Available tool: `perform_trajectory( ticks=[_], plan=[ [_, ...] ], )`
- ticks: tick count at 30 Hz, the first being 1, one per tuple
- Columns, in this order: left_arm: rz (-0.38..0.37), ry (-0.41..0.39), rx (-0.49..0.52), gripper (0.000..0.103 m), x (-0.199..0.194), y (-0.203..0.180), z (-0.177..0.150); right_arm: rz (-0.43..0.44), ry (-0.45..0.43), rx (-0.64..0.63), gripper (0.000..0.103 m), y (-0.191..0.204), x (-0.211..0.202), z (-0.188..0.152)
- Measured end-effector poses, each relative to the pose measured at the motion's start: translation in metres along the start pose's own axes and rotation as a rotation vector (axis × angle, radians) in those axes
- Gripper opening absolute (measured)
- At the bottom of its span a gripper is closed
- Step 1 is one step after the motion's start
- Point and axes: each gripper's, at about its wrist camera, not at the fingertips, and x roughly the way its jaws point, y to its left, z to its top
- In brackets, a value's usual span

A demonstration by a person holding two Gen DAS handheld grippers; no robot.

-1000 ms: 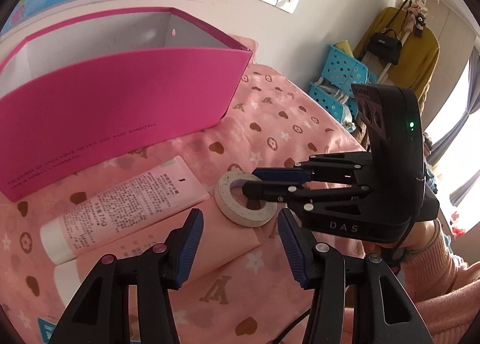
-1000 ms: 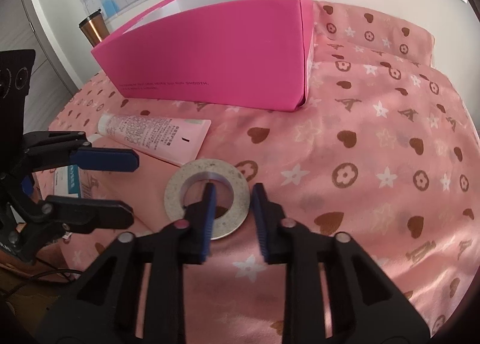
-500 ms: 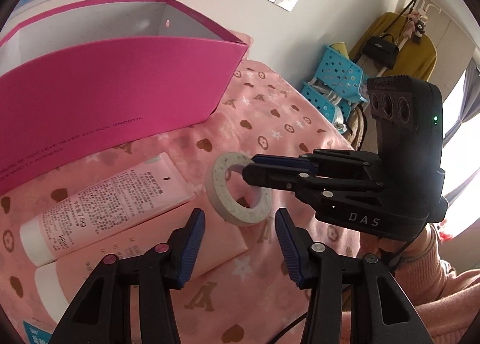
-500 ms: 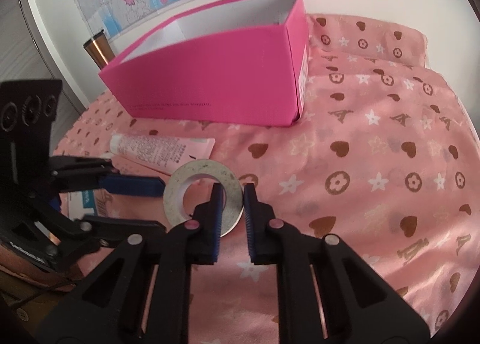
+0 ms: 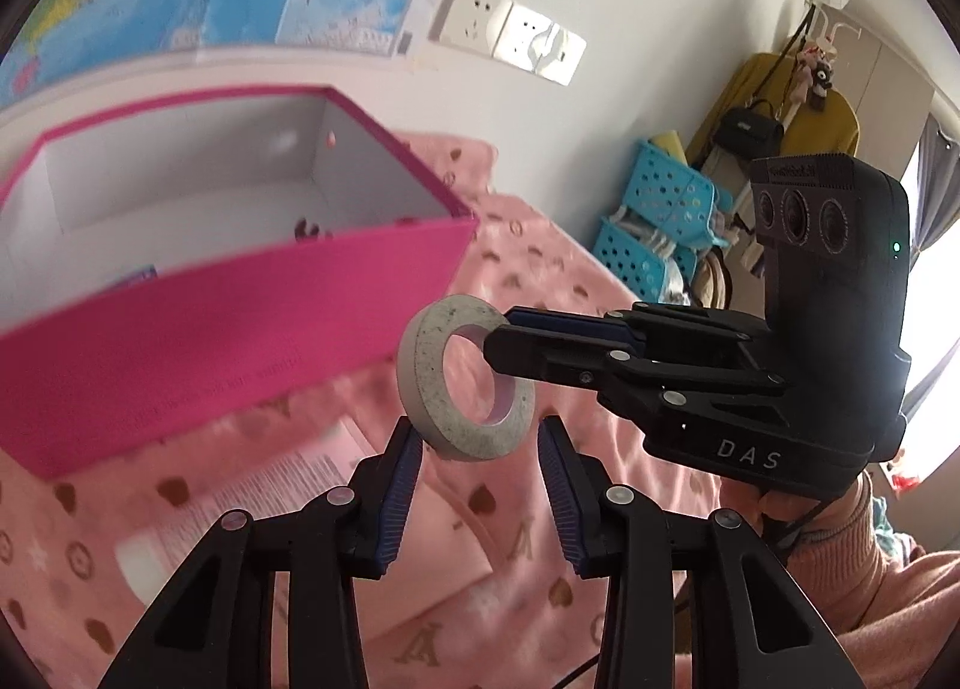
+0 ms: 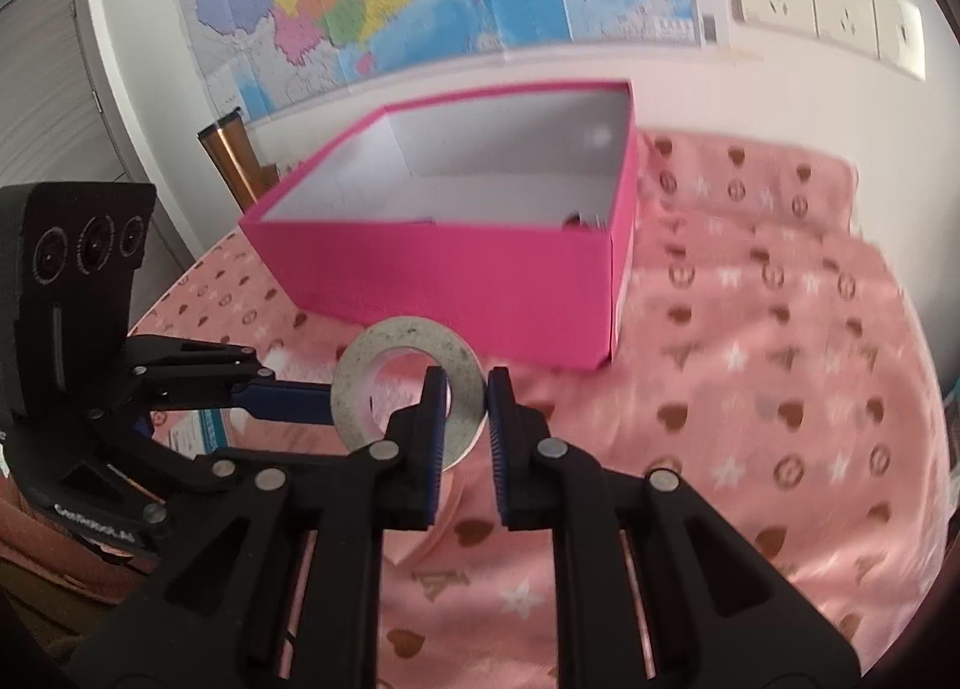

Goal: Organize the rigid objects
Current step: 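Lift the tape roll into the pink box and release it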

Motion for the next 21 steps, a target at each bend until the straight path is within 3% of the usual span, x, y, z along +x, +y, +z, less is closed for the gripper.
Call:
perform_trajectory(
  ticks=[11, 21],
  plan=[
    [0.058, -0.069, 0.047, 0.04, -0.014, 0.006, 0.041, -0.002, -0.063, -0.066, 0.015, 0.002, -0.001, 0.047],
    [0.082, -0.066, 0.017, 0.04, -0.003, 0.032, 0.081, -0.01, -0.076, -0.032, 0.015, -0.017, 0.019, 0.089]
  ],
)
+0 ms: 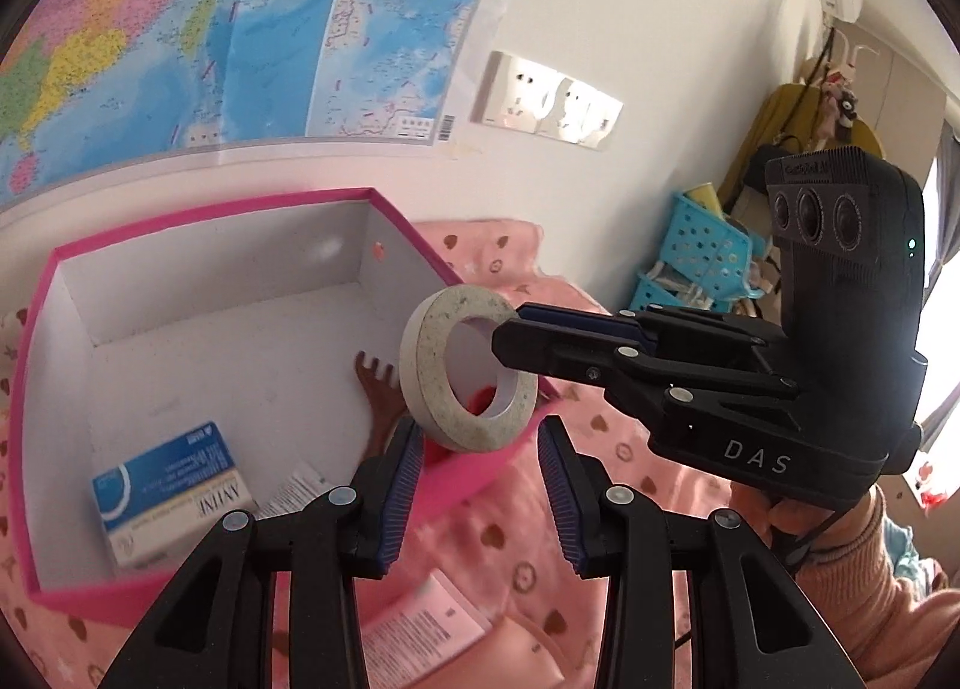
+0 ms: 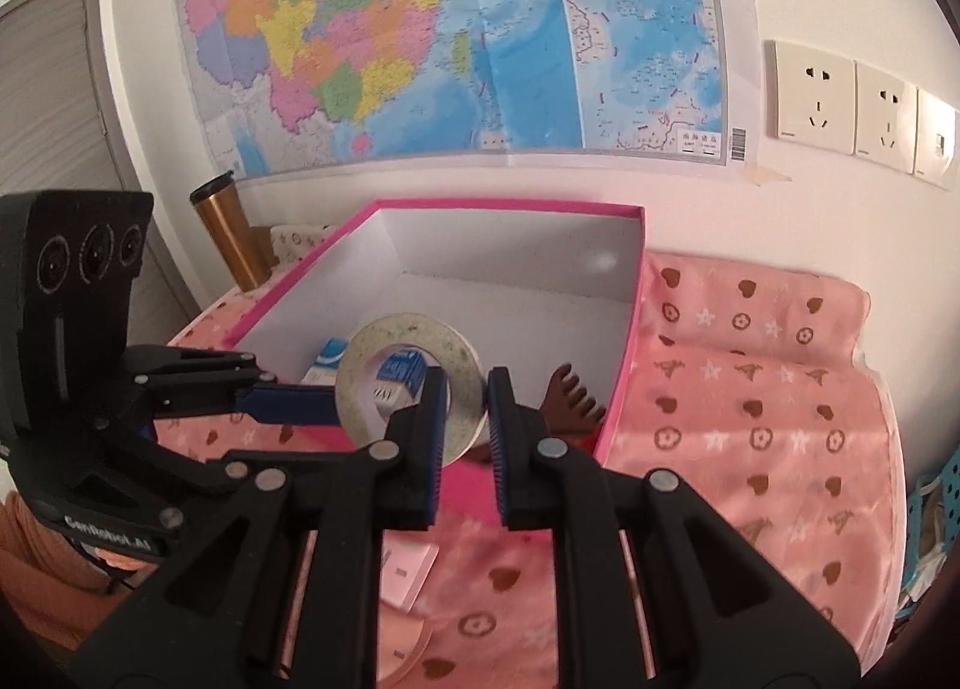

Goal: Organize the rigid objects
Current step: 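Lift the tape roll into the pink box and release it, then withdraw the right gripper from the box toward the pink tubes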

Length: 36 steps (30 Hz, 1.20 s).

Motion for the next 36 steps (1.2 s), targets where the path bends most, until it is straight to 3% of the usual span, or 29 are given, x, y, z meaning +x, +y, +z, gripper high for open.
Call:
perform_trajectory(
  ticks=[13, 20, 25, 29, 36],
  plan=[
    [0.023, 0.088, -0.083, 0.039, 0.039, 0.033, 0.005, -0.069, 0.114, 0.03, 0.015, -0.02, 0.056, 0.006],
    [0.036, 0.111, -0.092, 0.039, 0.046, 0.037, 0.003, -0.116, 0.125, 0.036, 0.016, -0.022, 0.06, 0.004],
    [0.06, 0.075, -0.055, 0.044, 0.035, 0.032, -0.002, -0.131, 0.099, 0.024, 0.016, -0.018, 0.048, -0.001],
    [0.101, 0.026, -0.017, 0.049, 0.015, 0.026, -0.009, -0.153, 0.071, -0.007, 0.024, -0.007, 0.034, -0.007],
    [0.155, -0.07, 0.013, 0.066, -0.028, 0.017, -0.029, -0.144, 0.02, -0.027, 0.032, 0.01, 0.008, -0.02]
  ],
)
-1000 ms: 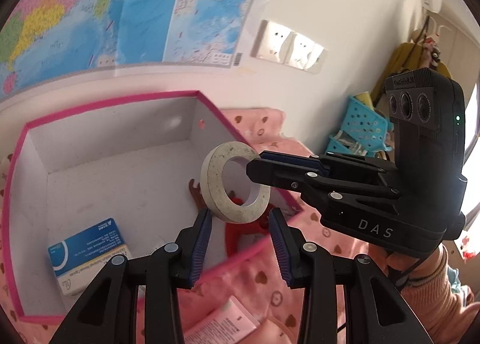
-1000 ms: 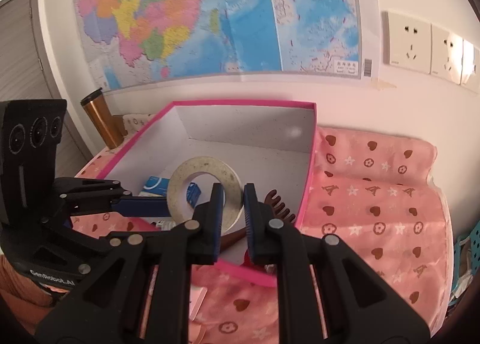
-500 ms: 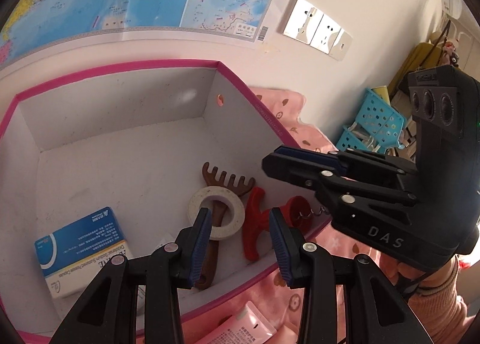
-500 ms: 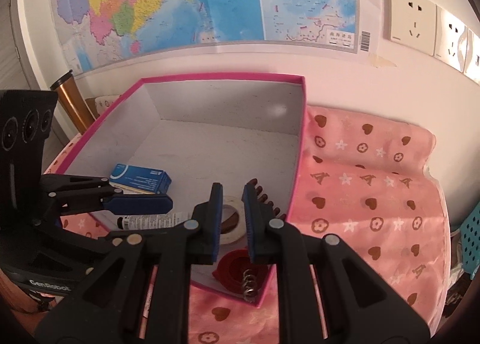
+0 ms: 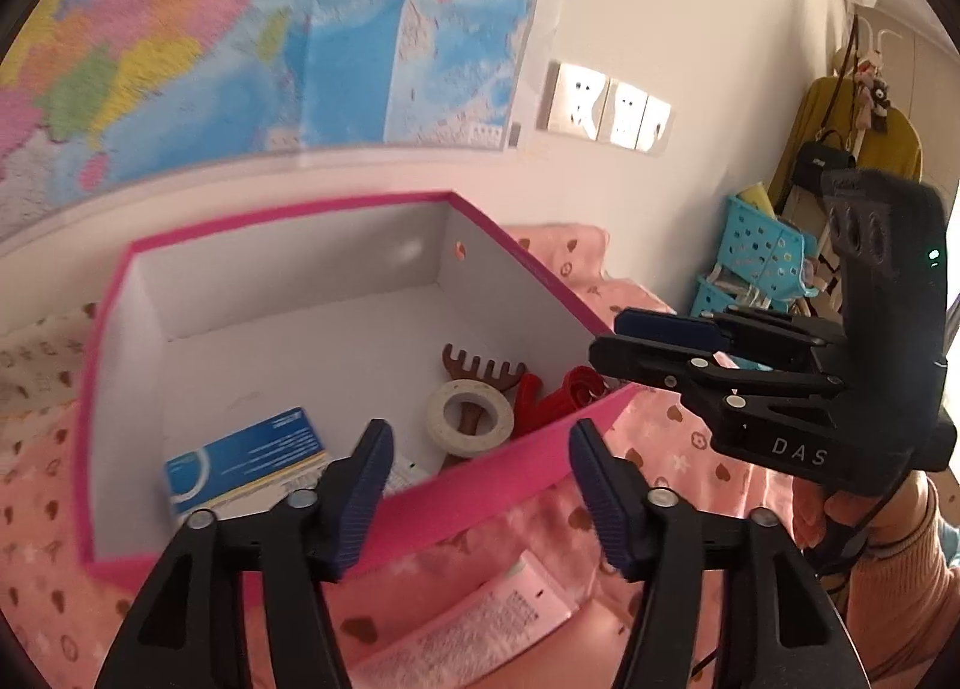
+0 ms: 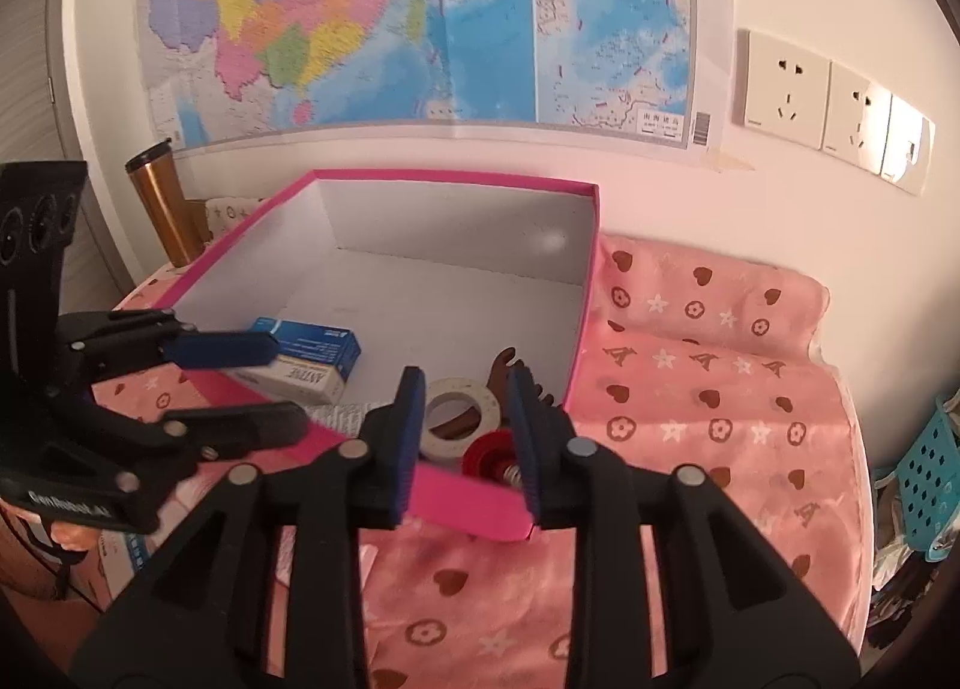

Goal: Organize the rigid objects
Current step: 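Withdraw the right gripper from the box toward the pink tubes, then grasp the pink-and-white cosmetic tube with the right gripper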

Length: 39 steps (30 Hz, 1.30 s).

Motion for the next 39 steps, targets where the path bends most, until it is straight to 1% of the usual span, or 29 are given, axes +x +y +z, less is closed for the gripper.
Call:
perform_trajectory(
  ticks=[2, 3, 5, 9, 11, 13, 15, 18, 21, 25, 31, 39],
  plan=[
    [0.012, -0.032, -0.005, 0.069, -0.014, 0.001, -0.006, 0.012, -0.01, 0.006, 0.034, 0.003, -0.008, -0.005],
    [0.013, -0.047, -0.009, 0.071, -0.022, 0.002, -0.011, 0.019, -0.015, 0.011, 0.041, 0.004, -0.011, -0.007],
    [0.031, -0.065, -0.013, 0.071, -0.034, 0.004, -0.019, 0.04, -0.028, 0.021, 0.047, 0.006, -0.018, -0.013],
    [0.069, -0.086, -0.033, 0.074, -0.053, 0.013, -0.03, 0.073, -0.034, 0.03, 0.048, 0.013, -0.028, -0.023],
    [0.089, -0.09, -0.042, 0.075, -0.061, 0.019, -0.037, 0.113, -0.025, 0.047, 0.048, 0.015, -0.031, -0.032],
    [0.107, -0.078, -0.052, 0.076, -0.064, 0.026, -0.043, 0.149, -0.003, 0.059, 0.048, 0.019, -0.03, -0.042],
    [0.129, -0.059, -0.067, 0.076, -0.065, 0.032, -0.052, 0.161, 0.023, 0.067, 0.049, 0.023, -0.026, -0.051],
    [0.13, -0.017, -0.105, 0.076, -0.062, 0.041, -0.066, 0.185, 0.091, 0.093, 0.049, 0.029, -0.012, -0.072],
    [0.127, 0.022, -0.134, 0.076, -0.056, 0.045, -0.083, 0.205, 0.138, 0.139, 0.049, 0.027, -0.002, -0.089],
    [0.114, 0.068, -0.159, 0.076, -0.049, 0.048, -0.1, 0.202, 0.199, 0.185, 0.049, 0.023, 0.008, -0.107],
    [0.097, 0.114, -0.17, 0.076, -0.044, 0.045, -0.116, 0.198, 0.228, 0.234, 0.05, 0.016, 0.008, -0.123],
    [0.075, 0.155, -0.182, 0.076, -0.036, 0.044, -0.126, 0.201, 0.231, 0.247, 0.05, 0.019, 0.008, -0.125]
  ],
)
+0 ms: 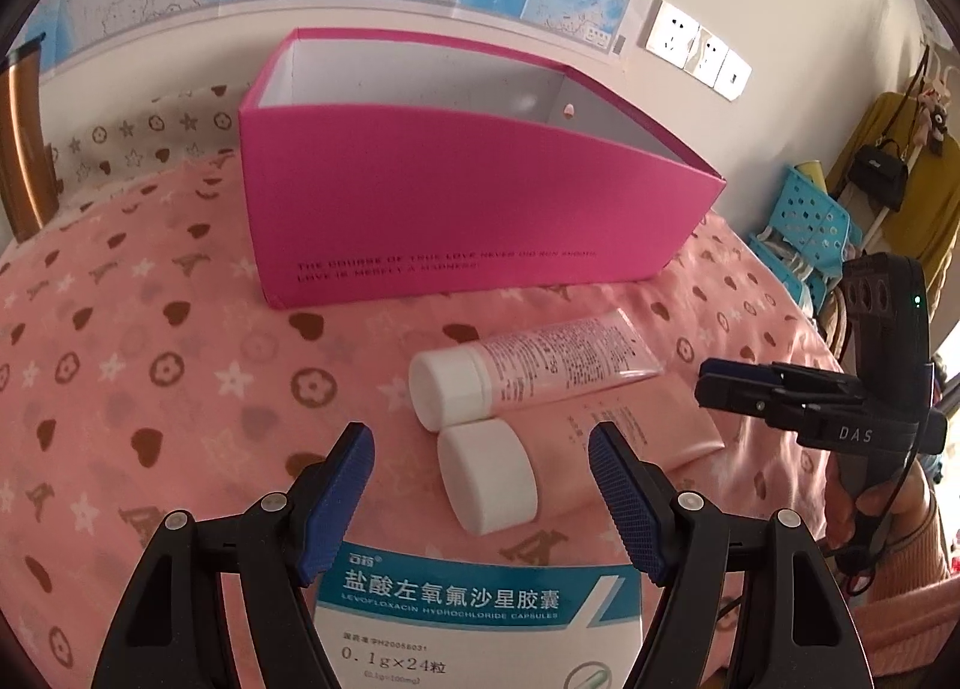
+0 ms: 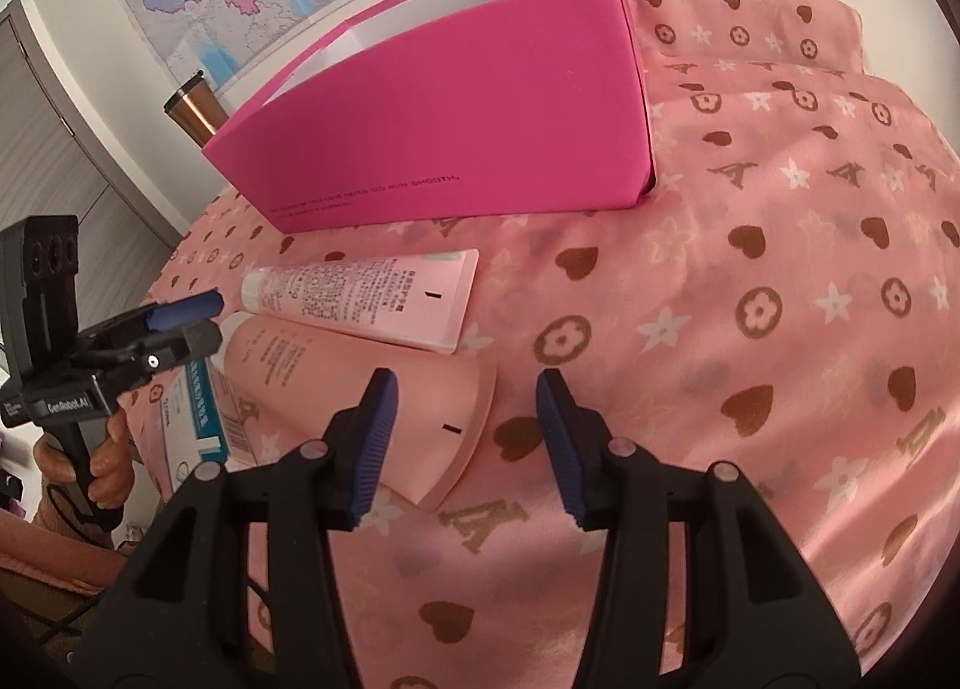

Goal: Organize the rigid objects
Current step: 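Grasp the pink-and-white cosmetic tube with the right gripper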

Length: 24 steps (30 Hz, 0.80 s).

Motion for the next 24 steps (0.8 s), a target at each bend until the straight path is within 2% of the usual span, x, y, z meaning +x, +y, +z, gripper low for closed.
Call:
perform_trajectory(
  ticks=[20, 24],
  plan=[
    [-0.038, 0.02, -0.042, 0.073, 0.015, 0.009, 0.018, 0.056, -0.003, -0.018, 0.05, 0.007, 0.031, 0.033],
    [-0.047, 0.032, -0.028, 0.069, 0.019, 0.005, 0.019, 0.064, 0.0, -0.015, 0.05, 0.007, 0.032, 0.034]
  ],
)
